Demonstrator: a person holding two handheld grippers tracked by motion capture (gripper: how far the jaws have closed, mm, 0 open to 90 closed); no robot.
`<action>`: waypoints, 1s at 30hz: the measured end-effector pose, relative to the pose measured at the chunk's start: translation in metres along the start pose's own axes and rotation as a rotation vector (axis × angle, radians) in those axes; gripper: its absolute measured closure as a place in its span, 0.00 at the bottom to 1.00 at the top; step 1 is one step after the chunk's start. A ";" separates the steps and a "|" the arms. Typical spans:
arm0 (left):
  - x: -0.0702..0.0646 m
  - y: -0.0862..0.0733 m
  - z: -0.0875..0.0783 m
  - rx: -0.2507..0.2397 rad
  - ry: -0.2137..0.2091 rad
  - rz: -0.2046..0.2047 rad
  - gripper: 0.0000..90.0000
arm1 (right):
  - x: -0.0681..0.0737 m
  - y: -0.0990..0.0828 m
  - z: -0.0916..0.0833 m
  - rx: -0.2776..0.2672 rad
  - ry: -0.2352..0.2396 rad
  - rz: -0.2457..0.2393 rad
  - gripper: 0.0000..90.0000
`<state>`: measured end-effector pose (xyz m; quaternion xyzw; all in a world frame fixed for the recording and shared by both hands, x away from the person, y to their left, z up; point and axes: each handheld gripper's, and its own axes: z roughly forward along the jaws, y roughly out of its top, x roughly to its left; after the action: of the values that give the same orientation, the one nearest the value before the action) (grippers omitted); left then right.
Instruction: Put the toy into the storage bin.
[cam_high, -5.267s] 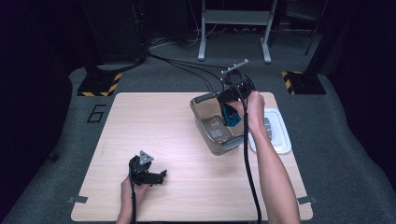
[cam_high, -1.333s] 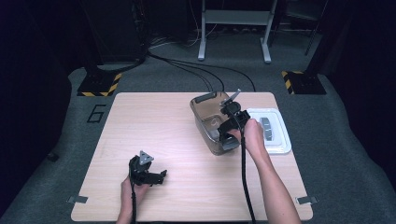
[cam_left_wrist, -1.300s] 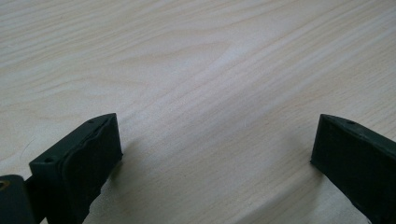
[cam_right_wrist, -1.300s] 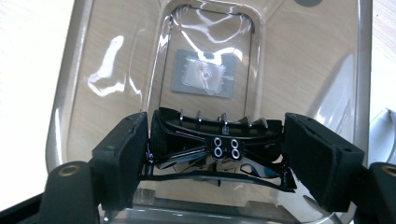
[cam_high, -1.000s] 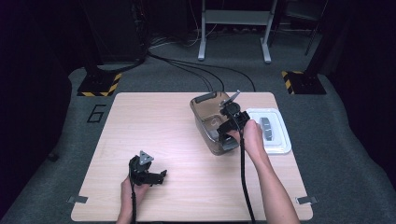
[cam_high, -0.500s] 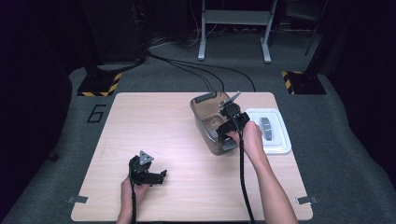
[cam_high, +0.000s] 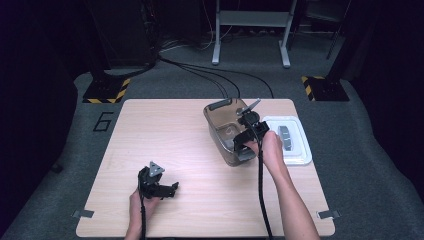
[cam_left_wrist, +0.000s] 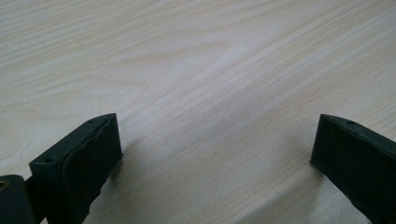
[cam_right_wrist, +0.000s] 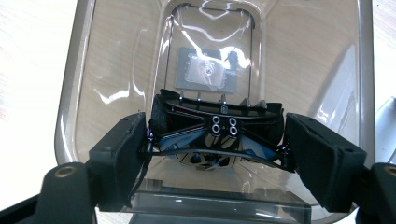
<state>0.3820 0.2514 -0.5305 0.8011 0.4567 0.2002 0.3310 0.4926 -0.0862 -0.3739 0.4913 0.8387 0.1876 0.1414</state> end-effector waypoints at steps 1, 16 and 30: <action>0.000 0.000 0.000 0.000 0.000 0.000 0.02 | 0.000 0.000 0.000 0.000 0.000 -0.001 0.25; 0.000 0.000 0.000 0.000 0.000 -0.001 0.02 | -0.001 -0.003 -0.009 -0.022 0.011 -0.011 0.20; 0.000 0.000 0.000 0.000 0.000 -0.001 0.02 | -0.016 -0.016 -0.038 -0.104 0.015 -0.002 0.05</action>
<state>0.3820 0.2514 -0.5306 0.8010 0.4569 0.2000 0.3311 0.4718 -0.1145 -0.3470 0.4808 0.8294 0.2345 0.1609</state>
